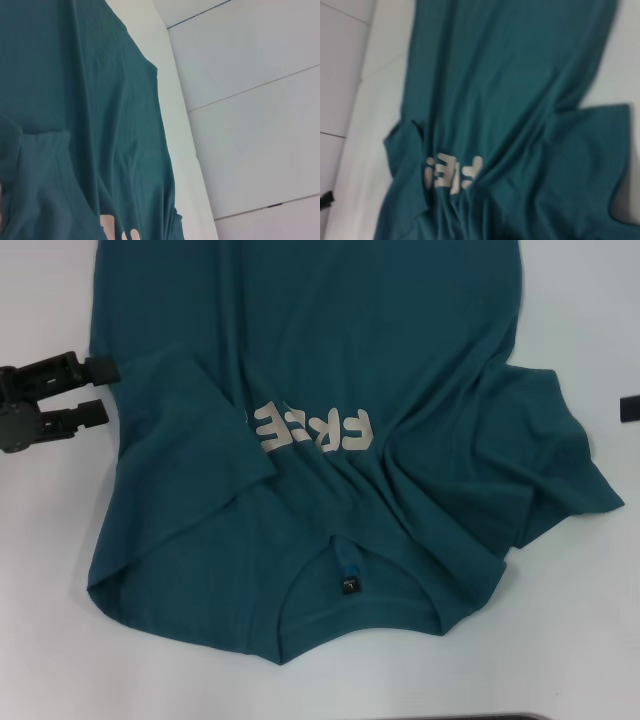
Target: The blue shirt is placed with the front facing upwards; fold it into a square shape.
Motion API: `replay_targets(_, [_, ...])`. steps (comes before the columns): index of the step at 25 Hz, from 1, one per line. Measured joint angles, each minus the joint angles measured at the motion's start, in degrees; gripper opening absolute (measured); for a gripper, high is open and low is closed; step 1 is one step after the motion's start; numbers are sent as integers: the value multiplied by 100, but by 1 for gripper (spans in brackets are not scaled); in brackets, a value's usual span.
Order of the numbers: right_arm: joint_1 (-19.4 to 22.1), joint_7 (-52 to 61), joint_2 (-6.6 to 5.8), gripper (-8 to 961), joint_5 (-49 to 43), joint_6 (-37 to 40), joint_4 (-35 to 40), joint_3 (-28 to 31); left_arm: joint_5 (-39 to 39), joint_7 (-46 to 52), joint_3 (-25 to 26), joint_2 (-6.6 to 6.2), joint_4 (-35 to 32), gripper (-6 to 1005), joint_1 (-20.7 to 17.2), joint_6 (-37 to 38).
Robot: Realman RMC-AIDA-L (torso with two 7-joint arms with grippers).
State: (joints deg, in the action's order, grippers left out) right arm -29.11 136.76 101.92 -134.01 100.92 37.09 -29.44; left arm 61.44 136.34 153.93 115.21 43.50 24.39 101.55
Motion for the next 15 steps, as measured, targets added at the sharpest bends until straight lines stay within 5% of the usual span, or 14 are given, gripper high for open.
replay_targets(6, [34, 82, 68, 889, -120, -405, -57, 18, 0, -14, 1, 29, 0, 952, 16, -52])
replay_targets(15, [-110, 75, 367, 877, -464, -998, -87, -100, 0, -28, 5, 40, -7, 951, -19, -74])
